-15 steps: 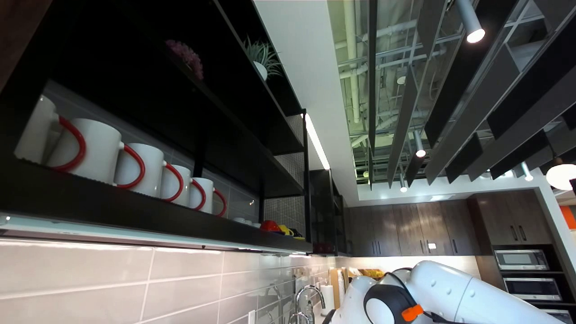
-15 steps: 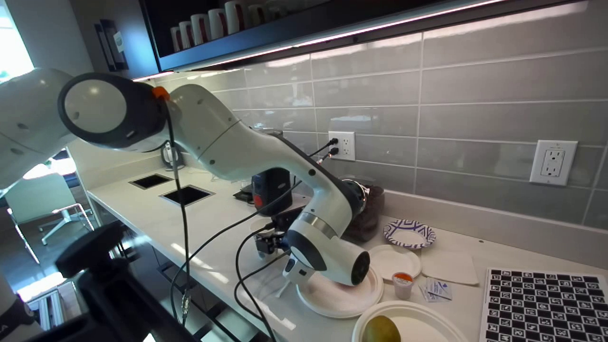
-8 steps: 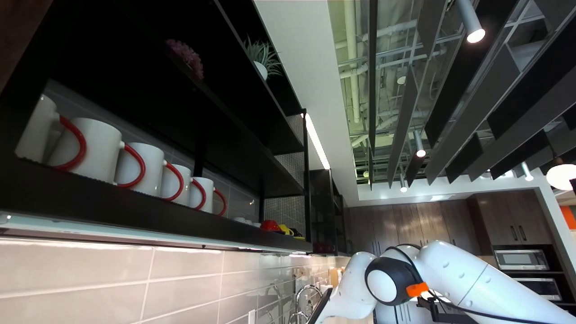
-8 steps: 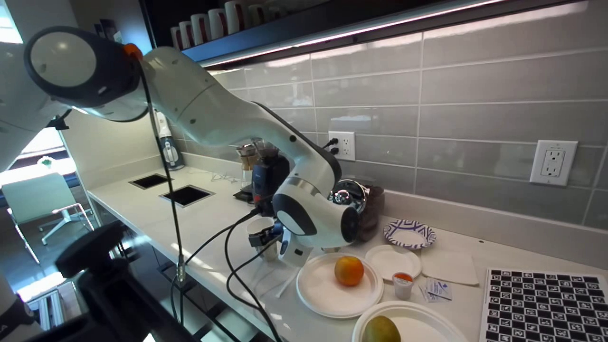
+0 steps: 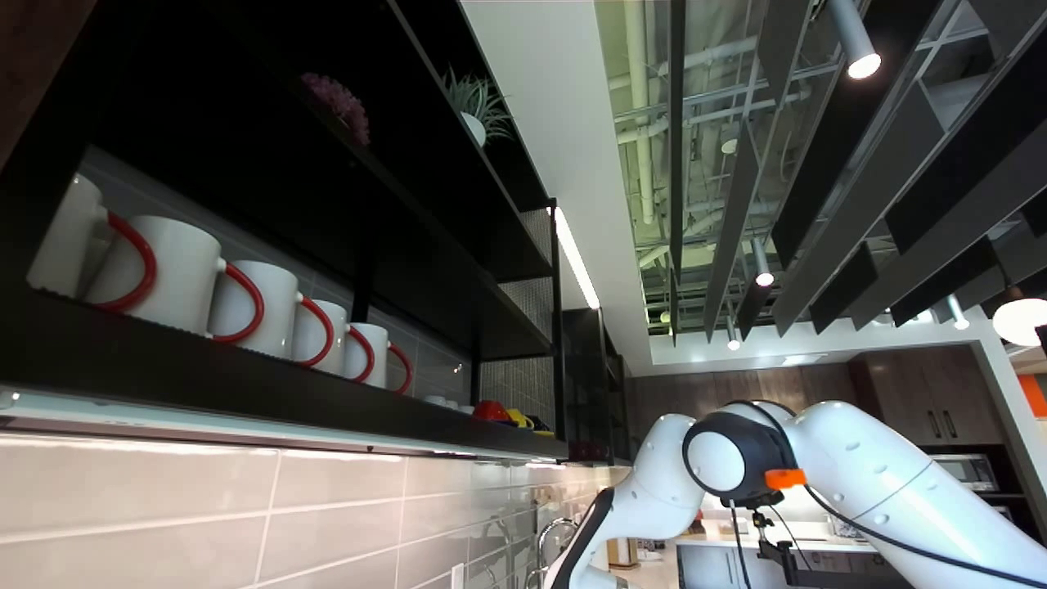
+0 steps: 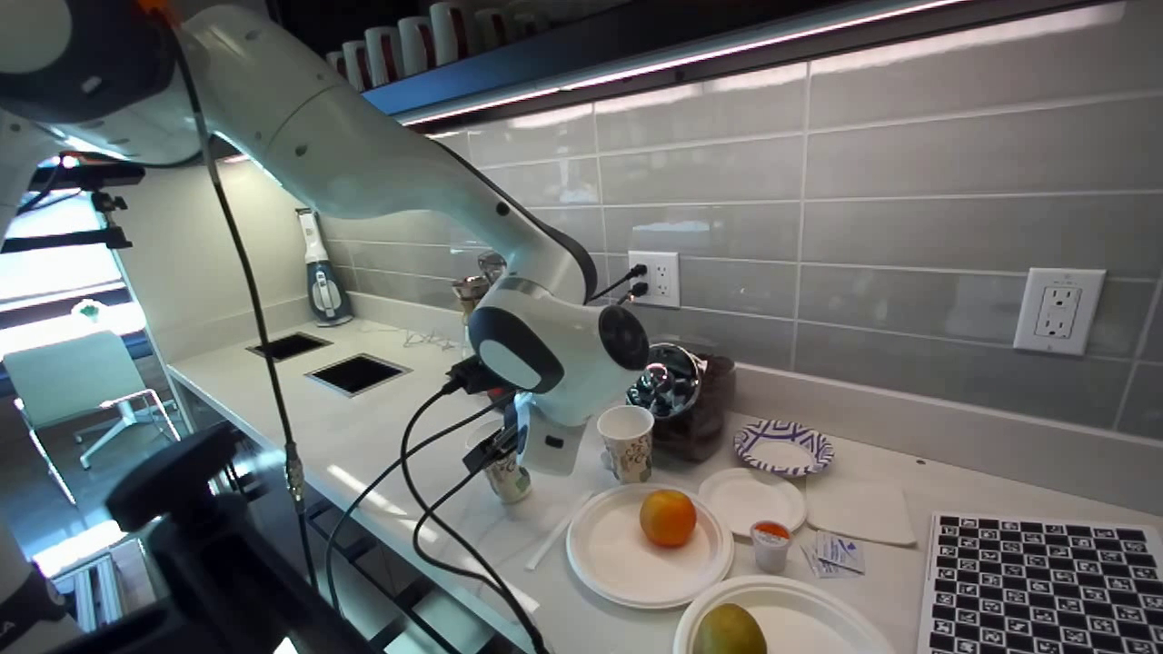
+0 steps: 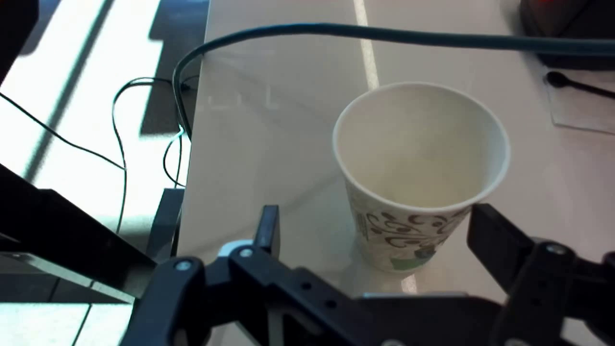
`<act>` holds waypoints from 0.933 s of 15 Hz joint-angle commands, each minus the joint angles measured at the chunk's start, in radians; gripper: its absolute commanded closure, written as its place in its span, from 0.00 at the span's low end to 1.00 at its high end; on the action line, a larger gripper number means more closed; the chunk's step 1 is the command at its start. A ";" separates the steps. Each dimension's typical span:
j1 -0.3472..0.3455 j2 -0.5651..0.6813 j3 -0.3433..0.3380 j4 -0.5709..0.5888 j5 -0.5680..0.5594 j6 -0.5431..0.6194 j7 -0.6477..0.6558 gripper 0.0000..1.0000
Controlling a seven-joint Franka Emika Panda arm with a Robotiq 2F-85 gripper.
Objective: Take the cup out of the cupboard and put it on the counter
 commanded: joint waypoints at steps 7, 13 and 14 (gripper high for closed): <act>0.019 -0.253 0.068 -0.282 -0.158 0.388 -0.174 0.00; 0.017 -0.412 0.108 -0.441 -0.254 0.500 -0.285 0.00; 0.006 -0.445 0.120 -0.471 -0.226 0.542 -0.331 0.00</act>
